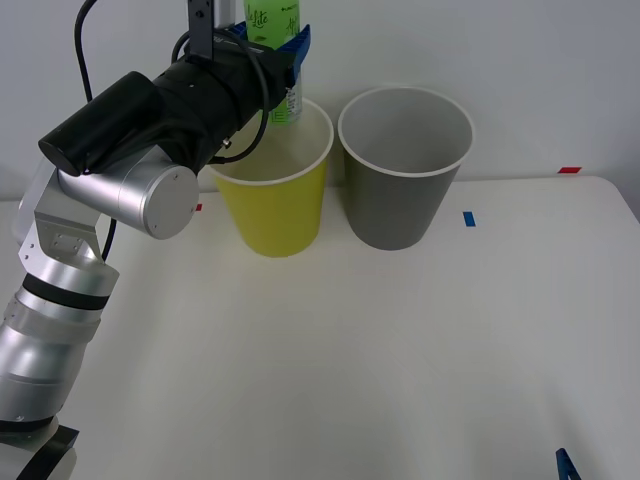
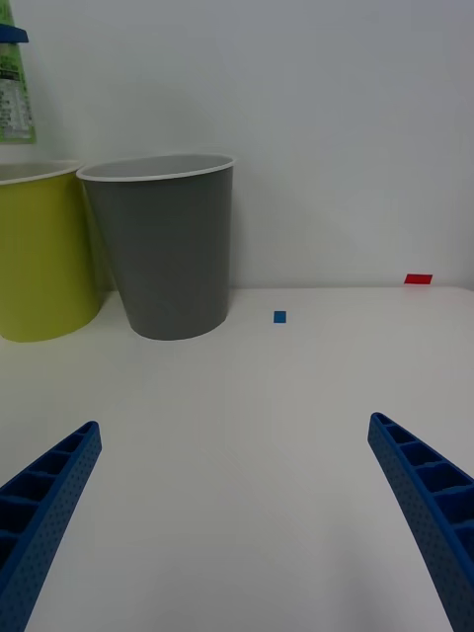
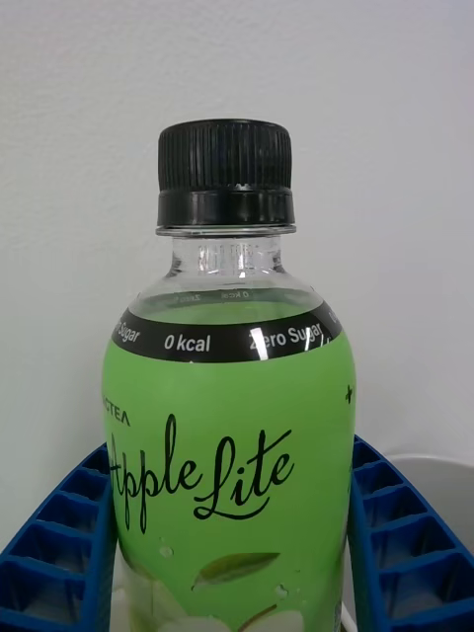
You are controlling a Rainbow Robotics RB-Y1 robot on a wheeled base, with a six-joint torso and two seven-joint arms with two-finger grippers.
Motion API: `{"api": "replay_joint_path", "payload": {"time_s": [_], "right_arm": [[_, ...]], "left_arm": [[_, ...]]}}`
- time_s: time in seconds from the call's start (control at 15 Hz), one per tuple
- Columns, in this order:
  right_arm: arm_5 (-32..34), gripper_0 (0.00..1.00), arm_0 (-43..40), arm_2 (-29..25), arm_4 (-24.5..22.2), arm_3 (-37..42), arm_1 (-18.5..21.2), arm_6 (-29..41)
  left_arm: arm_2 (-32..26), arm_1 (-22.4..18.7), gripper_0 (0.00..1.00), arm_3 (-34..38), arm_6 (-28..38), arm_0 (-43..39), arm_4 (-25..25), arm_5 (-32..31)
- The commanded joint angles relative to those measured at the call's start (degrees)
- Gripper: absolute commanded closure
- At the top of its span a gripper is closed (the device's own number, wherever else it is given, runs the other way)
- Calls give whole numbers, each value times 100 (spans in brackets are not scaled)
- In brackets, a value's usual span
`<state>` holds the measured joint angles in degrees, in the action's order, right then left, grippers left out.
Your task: Put cans in the gray bin and PET bottles in the light green bin.
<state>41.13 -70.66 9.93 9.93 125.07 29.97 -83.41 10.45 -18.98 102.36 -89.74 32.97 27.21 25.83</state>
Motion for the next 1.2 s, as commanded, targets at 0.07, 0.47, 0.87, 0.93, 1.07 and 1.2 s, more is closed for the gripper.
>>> {"api": "replay_joint_path", "payload": {"time_s": [0.07,0.47,0.87,0.93,1.07,1.2], "right_arm": [[0,6,0,0,0,0,0,0],[0,6,0,0,0,0,0,0],[0,6,0,0,0,0,0,0],[0,6,0,0,0,0,0,0],[0,6,0,0,0,0,0,0],[0,6,0,0,0,0,0,0]], "left_arm": [[1,-79,0,12,9,-2,3,1],[1,-176,0,12,53,-2,12,1],[-183,-360,0,847,185,-19,118,1073],[-245,-387,0,987,150,-142,118,1135],[-447,-334,0,1435,88,-608,118,1240],[-878,-308,0,2112,18,-1047,118,1741]]}}
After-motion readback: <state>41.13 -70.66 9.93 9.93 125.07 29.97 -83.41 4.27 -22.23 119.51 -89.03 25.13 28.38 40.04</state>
